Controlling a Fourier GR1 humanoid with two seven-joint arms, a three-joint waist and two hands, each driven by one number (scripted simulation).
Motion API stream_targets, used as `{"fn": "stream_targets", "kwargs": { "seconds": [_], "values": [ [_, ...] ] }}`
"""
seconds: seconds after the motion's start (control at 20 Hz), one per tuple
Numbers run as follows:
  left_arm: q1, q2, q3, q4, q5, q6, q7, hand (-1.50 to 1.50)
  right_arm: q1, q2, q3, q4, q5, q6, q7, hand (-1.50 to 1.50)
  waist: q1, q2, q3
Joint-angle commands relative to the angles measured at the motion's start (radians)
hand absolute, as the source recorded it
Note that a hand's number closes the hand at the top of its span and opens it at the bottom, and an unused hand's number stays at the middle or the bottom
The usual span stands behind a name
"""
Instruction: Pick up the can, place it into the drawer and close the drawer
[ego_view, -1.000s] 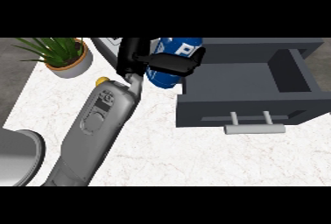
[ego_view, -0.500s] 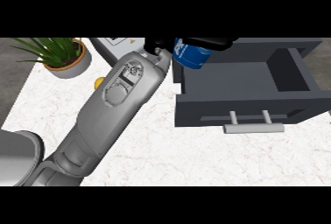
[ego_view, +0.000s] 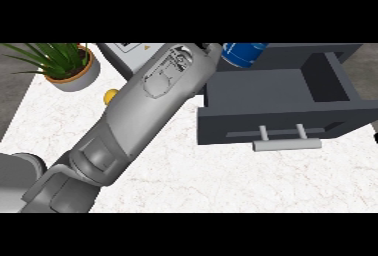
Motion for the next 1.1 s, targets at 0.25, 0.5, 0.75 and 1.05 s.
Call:
{"fn": "stream_targets", "kwargs": {
  "seconds": [0.25,0.5,0.75,1.05],
  "values": [
    [-0.108,0.0,-0.098,0.18,0.127,0.046,-0.063,1.5,0.0,0.011,0.011,0.03,0.03,0.007,-0.039,-1.5,-0.024,0.005,0.001],
    [-0.099,0.0,-0.098,0.271,0.168,0.004,-0.123,1.5,0.016,-0.004,-0.003,-0.025,-0.021,0.021,0.015,-1.5,-0.03,0.006,0.001],
    [-0.068,0.0,-0.183,0.286,0.205,0.044,-0.184,1.5,-0.082,-0.012,0.02,0.044,0.04,-0.015,0.023,-1.5,-0.035,0.011,0.001],
    [-0.082,0.0,-0.228,0.34,0.238,0.071,-0.221,1.5,-0.146,-0.039,0.001,0.066,0.018,-0.019,0.05,-1.5,-0.057,0.019,0.001]
  ]
}}
